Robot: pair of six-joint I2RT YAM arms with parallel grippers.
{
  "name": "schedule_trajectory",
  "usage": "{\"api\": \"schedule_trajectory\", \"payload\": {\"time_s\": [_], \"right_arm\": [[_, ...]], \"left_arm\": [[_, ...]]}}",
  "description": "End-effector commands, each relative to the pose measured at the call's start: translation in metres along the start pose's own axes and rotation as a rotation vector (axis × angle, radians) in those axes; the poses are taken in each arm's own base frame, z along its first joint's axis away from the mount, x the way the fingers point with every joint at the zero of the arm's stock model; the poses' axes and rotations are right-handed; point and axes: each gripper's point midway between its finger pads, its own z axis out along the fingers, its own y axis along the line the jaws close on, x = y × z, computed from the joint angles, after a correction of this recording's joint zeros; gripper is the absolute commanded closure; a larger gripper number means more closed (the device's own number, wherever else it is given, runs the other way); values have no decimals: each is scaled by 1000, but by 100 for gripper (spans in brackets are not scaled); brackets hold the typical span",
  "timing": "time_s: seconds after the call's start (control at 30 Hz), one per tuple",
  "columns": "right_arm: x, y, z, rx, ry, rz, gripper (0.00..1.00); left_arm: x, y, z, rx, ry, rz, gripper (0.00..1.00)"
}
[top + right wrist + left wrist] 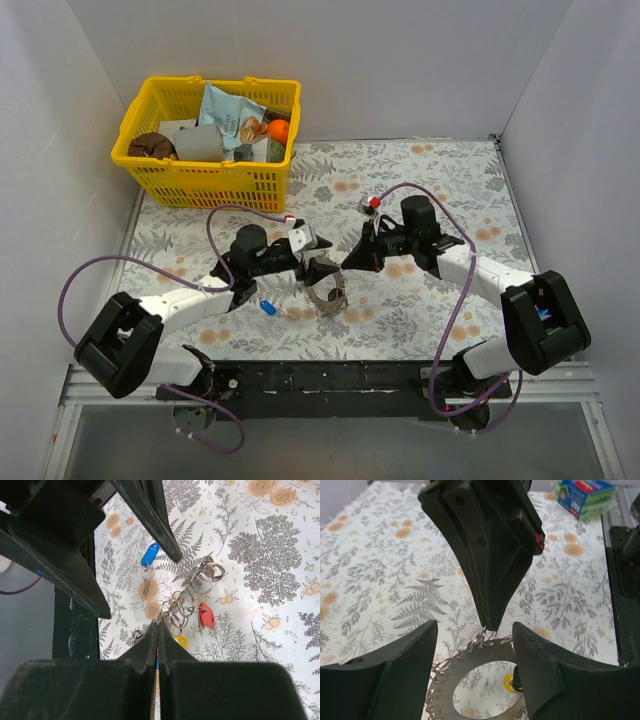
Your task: Put the keys on the keyring
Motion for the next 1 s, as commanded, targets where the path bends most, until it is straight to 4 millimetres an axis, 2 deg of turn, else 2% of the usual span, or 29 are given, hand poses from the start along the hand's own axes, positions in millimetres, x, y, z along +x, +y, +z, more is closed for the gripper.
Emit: {"api": "schedule_trajectory", "payload": {"time_s": [0.0,0.47,0.5,0.53,0.57,0.63,0.67,0.97], "right_arm": [[-30,10,-3,-27,-31,-90,99],[-47,18,-8,6,-108,-256,99],[-49,17,-9,13,-120,-266,99],[-42,17,-8,12,-123,-248,99],[-48,17,-8,11,-157,-297,99],[-39,16,-7,20,-170,-266,99],[-43,15,-7,25,-195,-286,99],[-25,6,4,-16,-214,-234,99]], "left_arm": [[-24,12,-12,-120,-72,29,37],[-38,-7,-22,-71,-169,-2,36],[-34,-12,-23,-49,-168,-7,37],[-33,-14,-24,-41,-174,-6,41],[-38,-14,-24,-40,-202,8,41],[-35,-15,-26,-47,-210,-16,39],[-36,-15,-26,-47,-216,-14,37],[-23,-19,-23,-11,-215,-33,36]]}}
